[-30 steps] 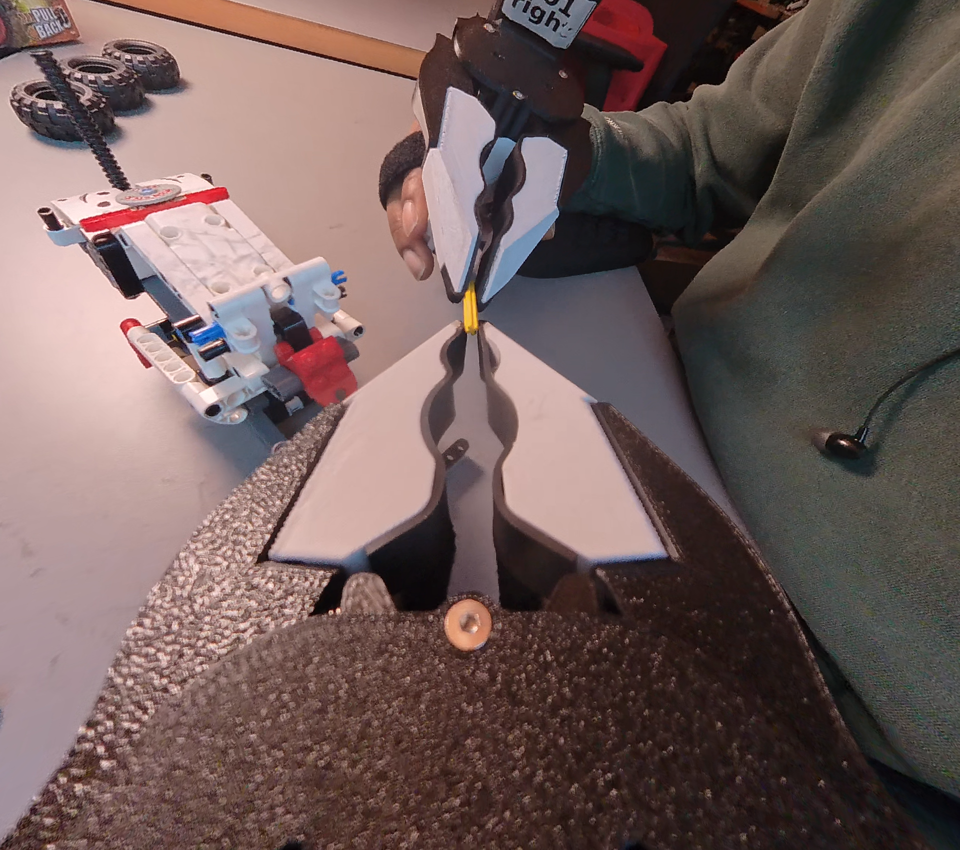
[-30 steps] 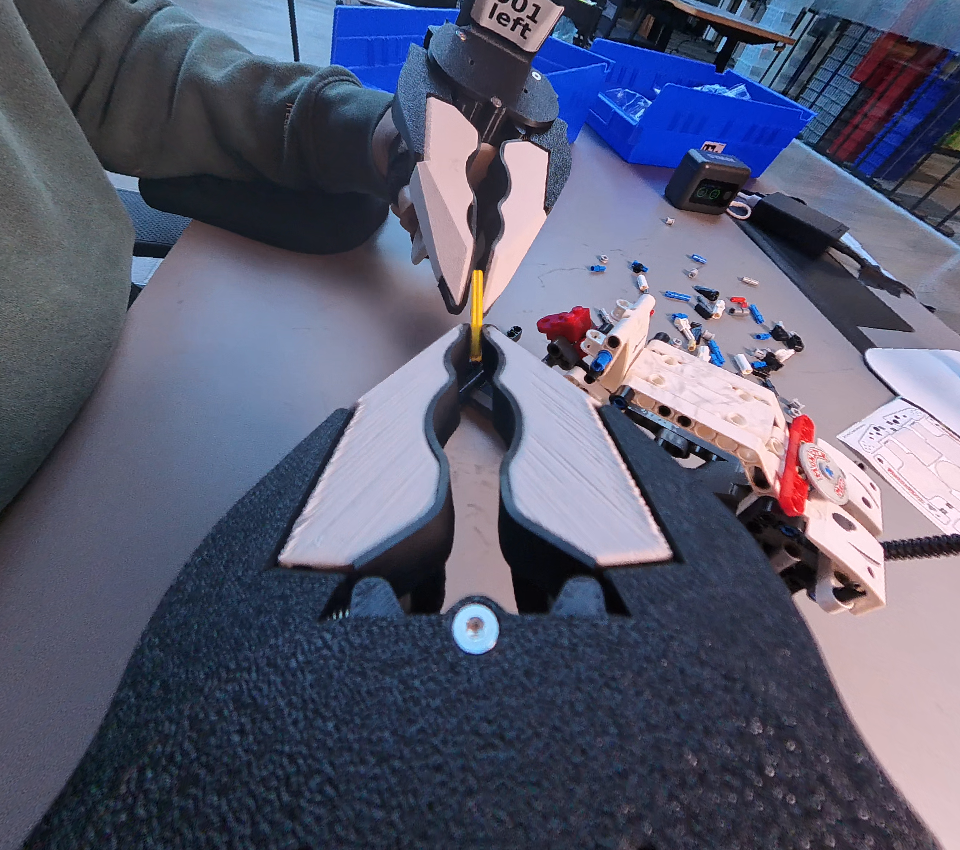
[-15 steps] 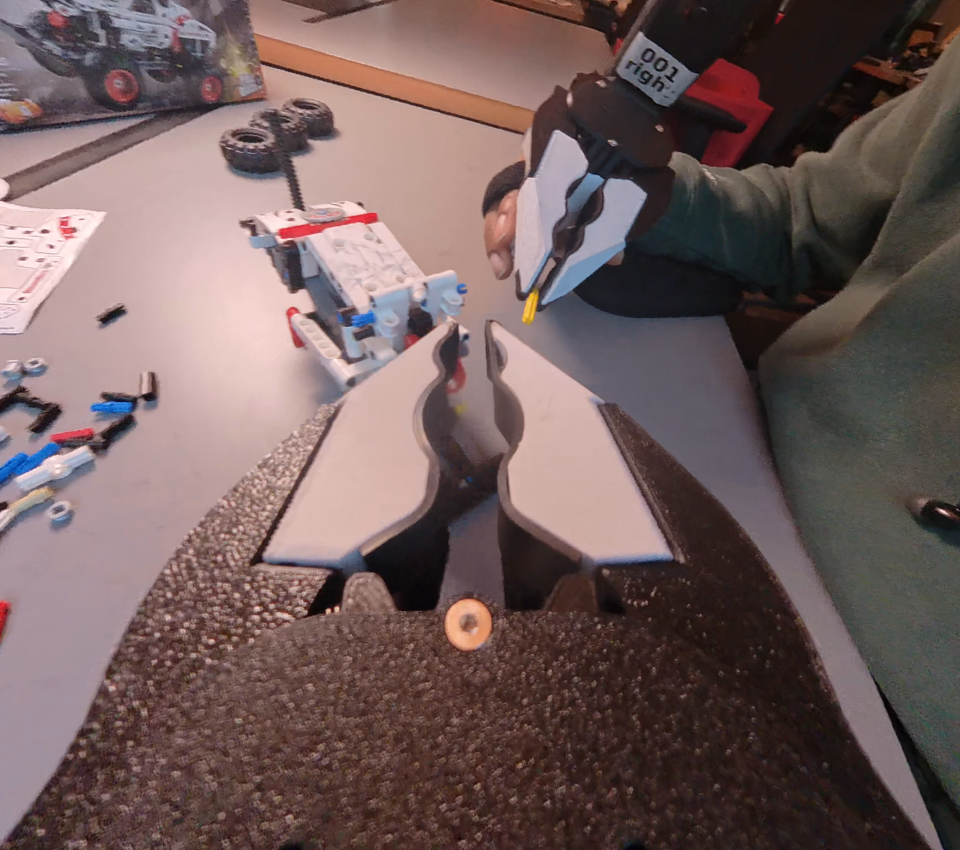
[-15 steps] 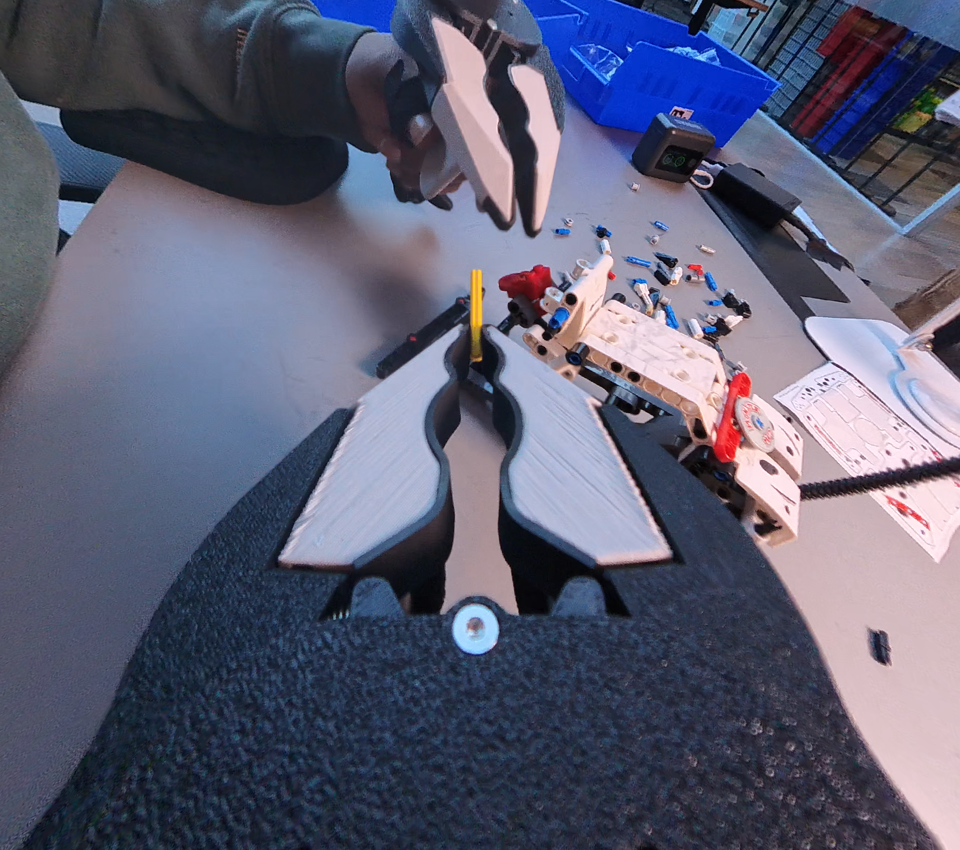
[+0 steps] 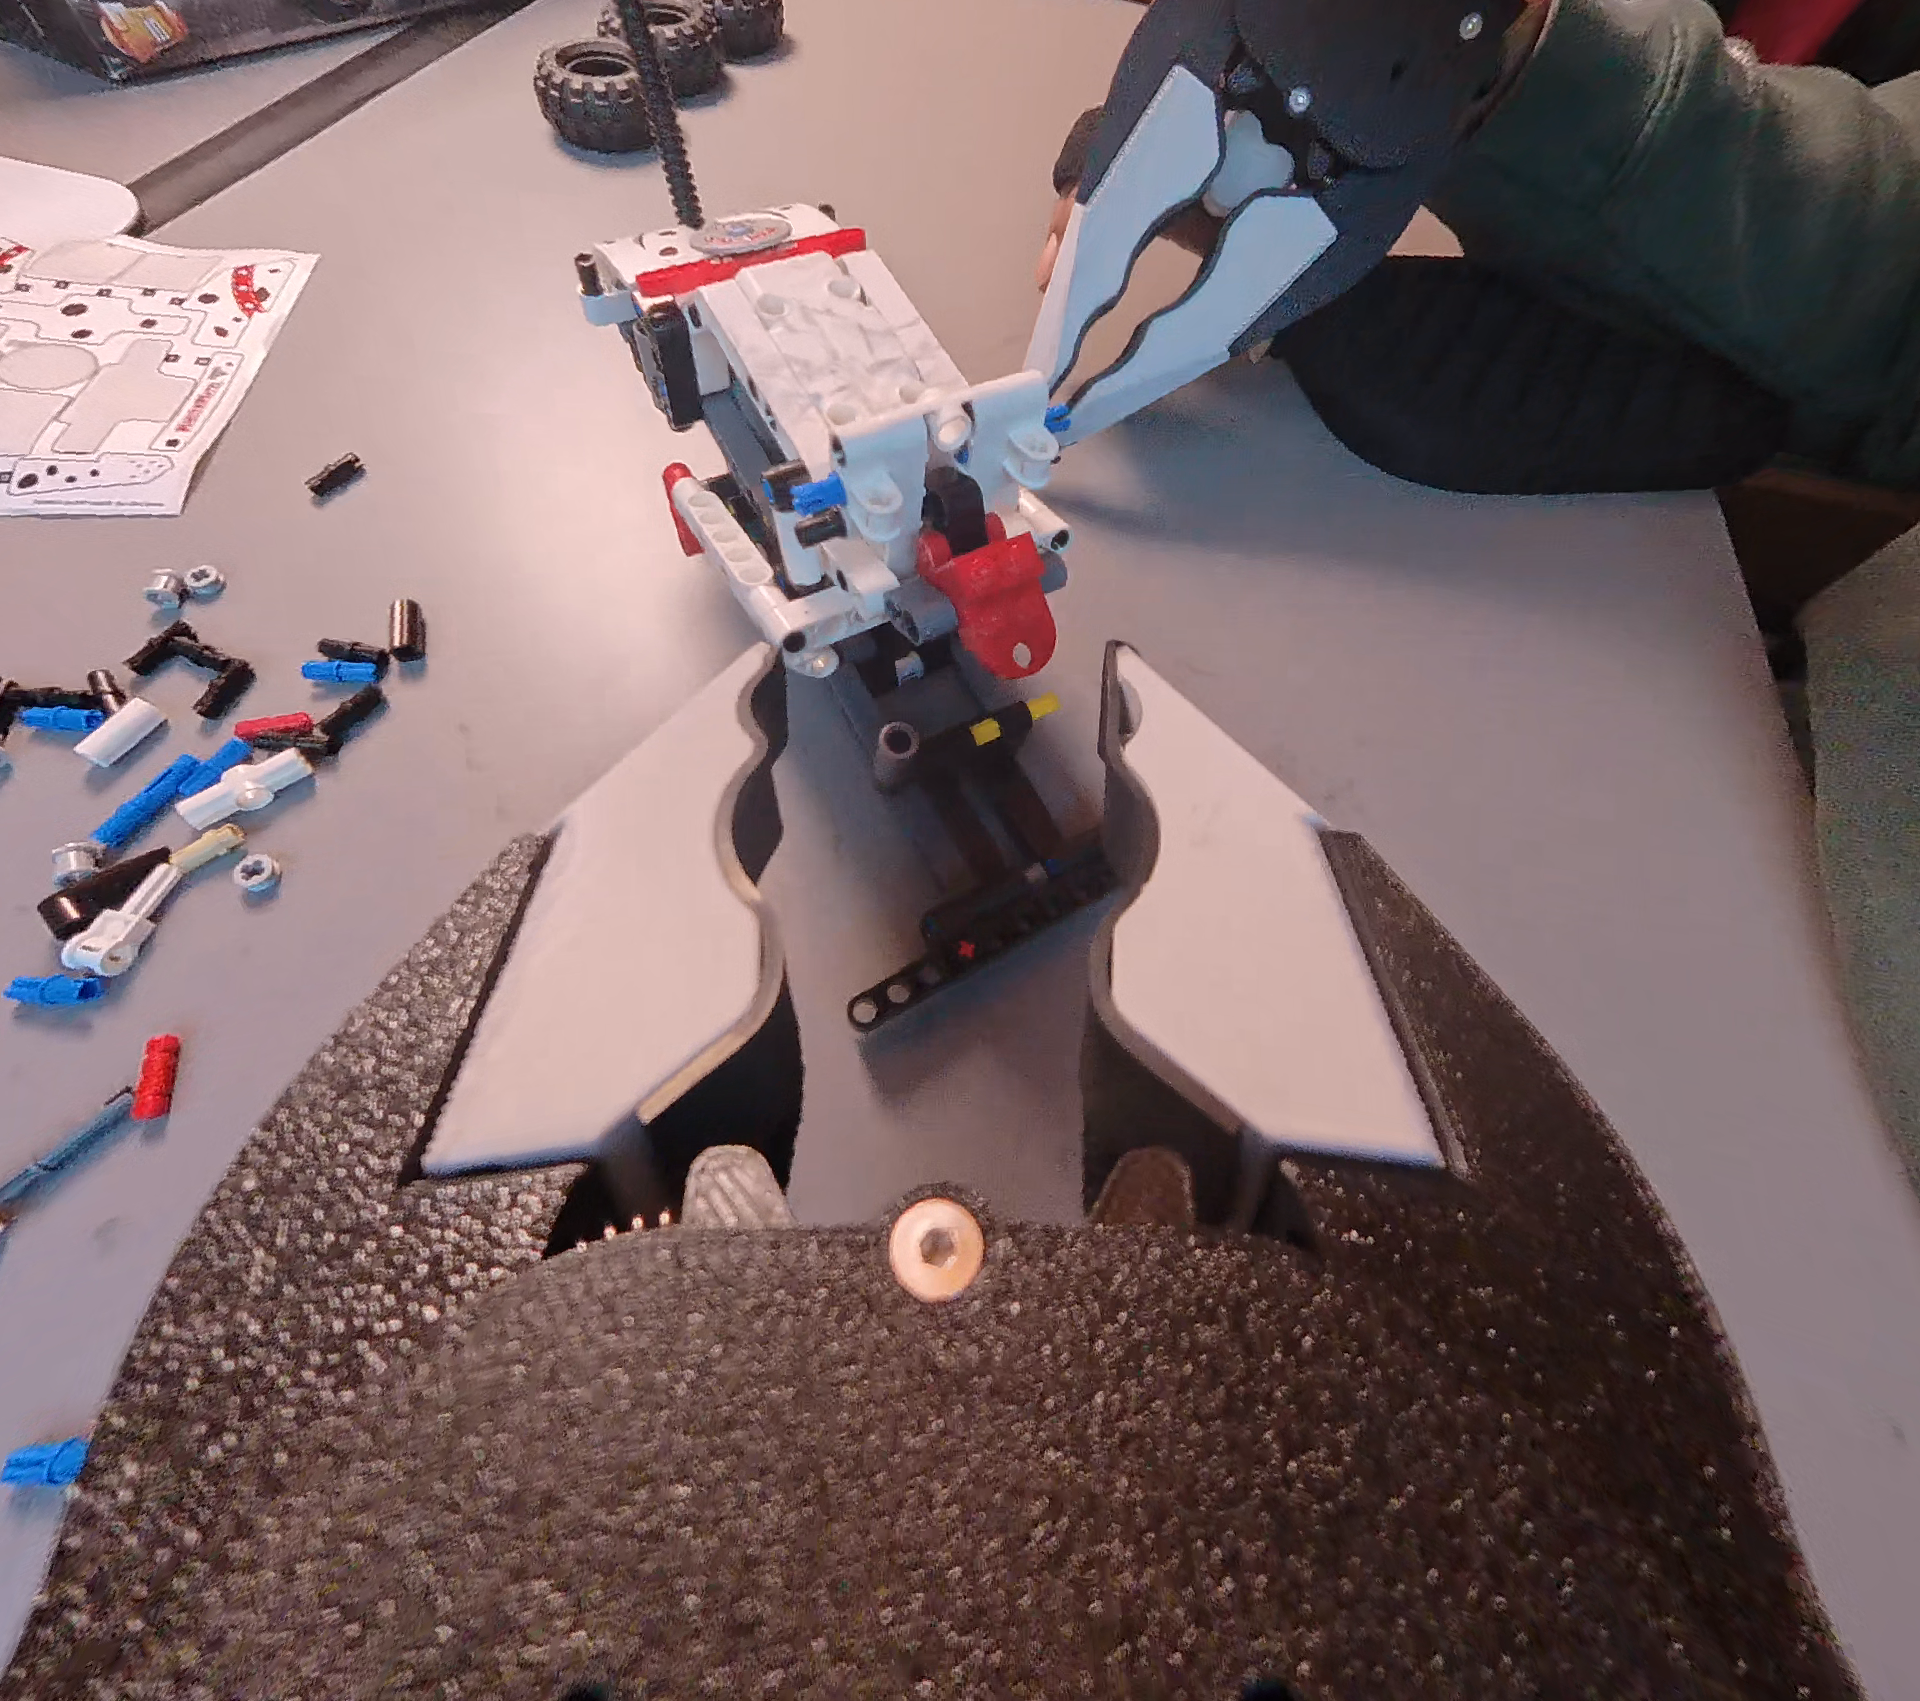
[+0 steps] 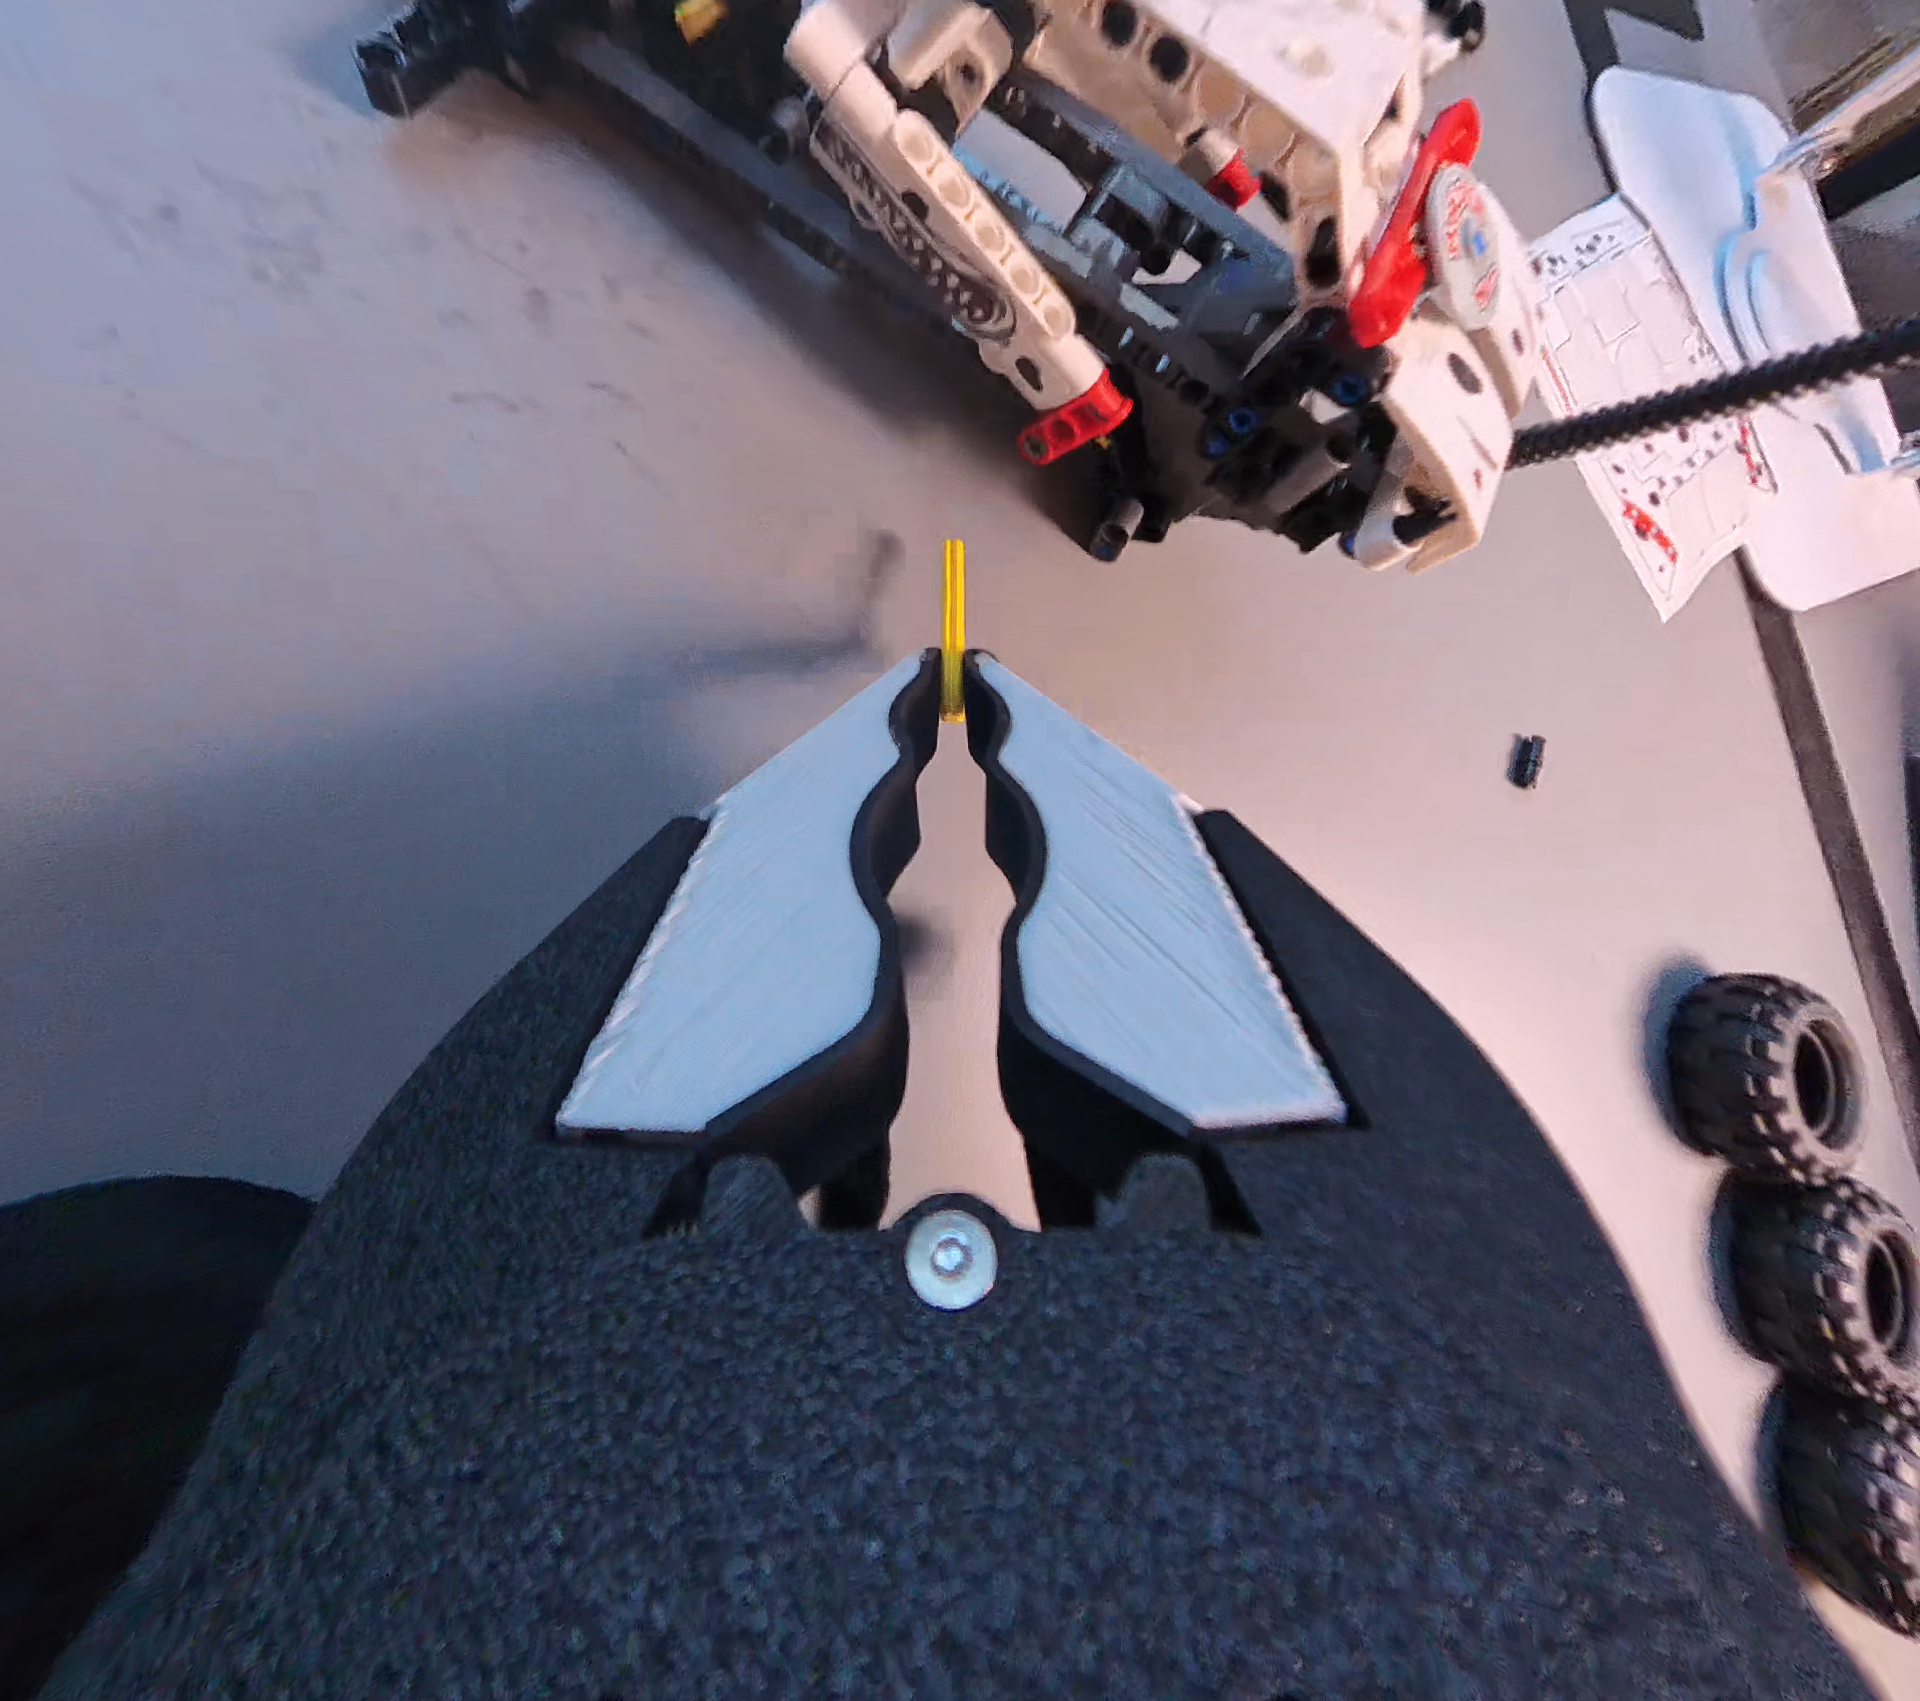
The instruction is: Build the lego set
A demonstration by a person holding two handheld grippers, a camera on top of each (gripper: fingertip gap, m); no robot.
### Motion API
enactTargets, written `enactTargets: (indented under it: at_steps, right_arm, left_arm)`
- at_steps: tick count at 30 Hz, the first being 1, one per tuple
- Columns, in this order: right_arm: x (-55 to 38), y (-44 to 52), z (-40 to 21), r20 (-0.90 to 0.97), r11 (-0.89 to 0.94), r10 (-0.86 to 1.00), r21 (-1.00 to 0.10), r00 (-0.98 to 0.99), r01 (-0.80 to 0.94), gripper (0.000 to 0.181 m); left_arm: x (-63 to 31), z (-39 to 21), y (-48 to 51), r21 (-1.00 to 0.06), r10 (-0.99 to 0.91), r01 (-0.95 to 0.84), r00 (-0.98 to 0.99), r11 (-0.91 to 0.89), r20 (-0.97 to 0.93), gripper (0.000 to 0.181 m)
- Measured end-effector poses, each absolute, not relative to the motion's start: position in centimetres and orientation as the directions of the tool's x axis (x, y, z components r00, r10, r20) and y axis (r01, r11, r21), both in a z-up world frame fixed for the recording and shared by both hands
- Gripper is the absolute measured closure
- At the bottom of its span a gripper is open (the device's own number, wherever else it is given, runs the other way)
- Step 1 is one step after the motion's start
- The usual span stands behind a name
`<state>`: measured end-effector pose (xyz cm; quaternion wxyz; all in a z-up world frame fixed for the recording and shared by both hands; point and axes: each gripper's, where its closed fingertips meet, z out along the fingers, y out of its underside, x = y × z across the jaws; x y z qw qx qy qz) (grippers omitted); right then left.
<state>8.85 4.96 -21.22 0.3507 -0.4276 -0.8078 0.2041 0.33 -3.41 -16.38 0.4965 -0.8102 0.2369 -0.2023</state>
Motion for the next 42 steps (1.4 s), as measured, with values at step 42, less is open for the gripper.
enactTargets:
  at_steps: [42]
  right_arm:
    - [-24.2,25.4,-0.5,0.904,0.814,0.425,-0.399,0.035,0.423,0.158]
  left_arm:
    - [-17.4,-4.7,6.2,-0.980,-0.182,0.012,0.982,-0.201,0.049,0.147]
